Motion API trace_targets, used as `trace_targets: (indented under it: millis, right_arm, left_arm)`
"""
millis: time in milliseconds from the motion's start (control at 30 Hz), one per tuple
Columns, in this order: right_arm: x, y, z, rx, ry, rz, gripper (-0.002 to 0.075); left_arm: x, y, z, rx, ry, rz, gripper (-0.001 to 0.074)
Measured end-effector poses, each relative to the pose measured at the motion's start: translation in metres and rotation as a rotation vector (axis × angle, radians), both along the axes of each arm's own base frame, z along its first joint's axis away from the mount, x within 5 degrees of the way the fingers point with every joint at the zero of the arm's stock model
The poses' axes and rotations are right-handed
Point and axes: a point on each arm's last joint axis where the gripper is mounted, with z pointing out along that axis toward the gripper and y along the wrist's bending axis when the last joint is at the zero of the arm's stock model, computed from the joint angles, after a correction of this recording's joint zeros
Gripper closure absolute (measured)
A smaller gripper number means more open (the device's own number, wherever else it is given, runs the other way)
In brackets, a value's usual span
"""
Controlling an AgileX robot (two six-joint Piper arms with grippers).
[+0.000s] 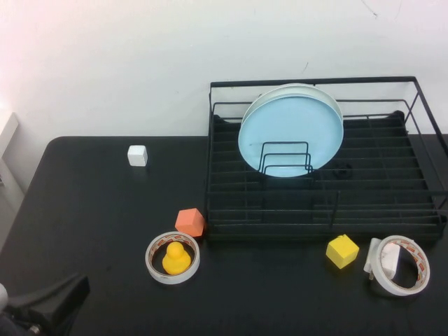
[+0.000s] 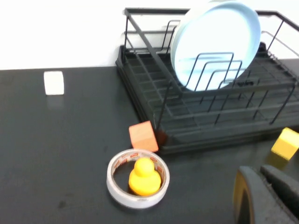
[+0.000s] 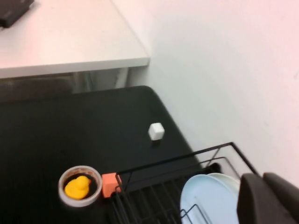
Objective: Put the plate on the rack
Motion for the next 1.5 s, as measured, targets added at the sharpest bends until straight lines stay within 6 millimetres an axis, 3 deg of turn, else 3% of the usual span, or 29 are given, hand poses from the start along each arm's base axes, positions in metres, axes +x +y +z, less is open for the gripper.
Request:
trace_targets:
  millis: [233,467,700,833,1067,1300,1500]
  right_arm:
    - [-0.107,0.007,-0.001,0.023,-0.277,-0.147,0.0718]
    - [-0.201,0.01,-0.023,0.081,-0.504,-0.312,0.0718]
    - [-0.258,0.01,-0.053,0.164,-0.621,-0.404,0.072]
    - [-0.269,0.013,-0.065,0.167,-0.619,-0.391,0.0722]
    - [-0.26,0.018,-0.102,0.141,-0.421,-0.307,0.0725]
    - [-0.236,0.004,-0.134,0.167,-0.354,-0.478,0.0726]
    - [-0.224,-0.012,-0.144,0.186,-0.403,-0.67,0.0726]
  left_arm:
    - [0.0,0.001,-0.005,0.016,0.006,-0.001,0.0736]
    - [0.0,0.001,-0.005,0.016,0.006,-0.001,0.0736]
    - [0.0,0.001,-0.005,0.016,0.006,-0.001,0.0736]
    - [0.0,0.001,-0.005,0.016,0.006,-0.001,0.0736]
    - [0.0,0.001,-0.005,0.016,0.006,-0.001,0.0736]
    - [0.0,0.001,-0.005,0.016,0.006,-0.001,0.0736]
    - [0.0,0.001,-0.005,0.014,0.007,-0.001,0.0736]
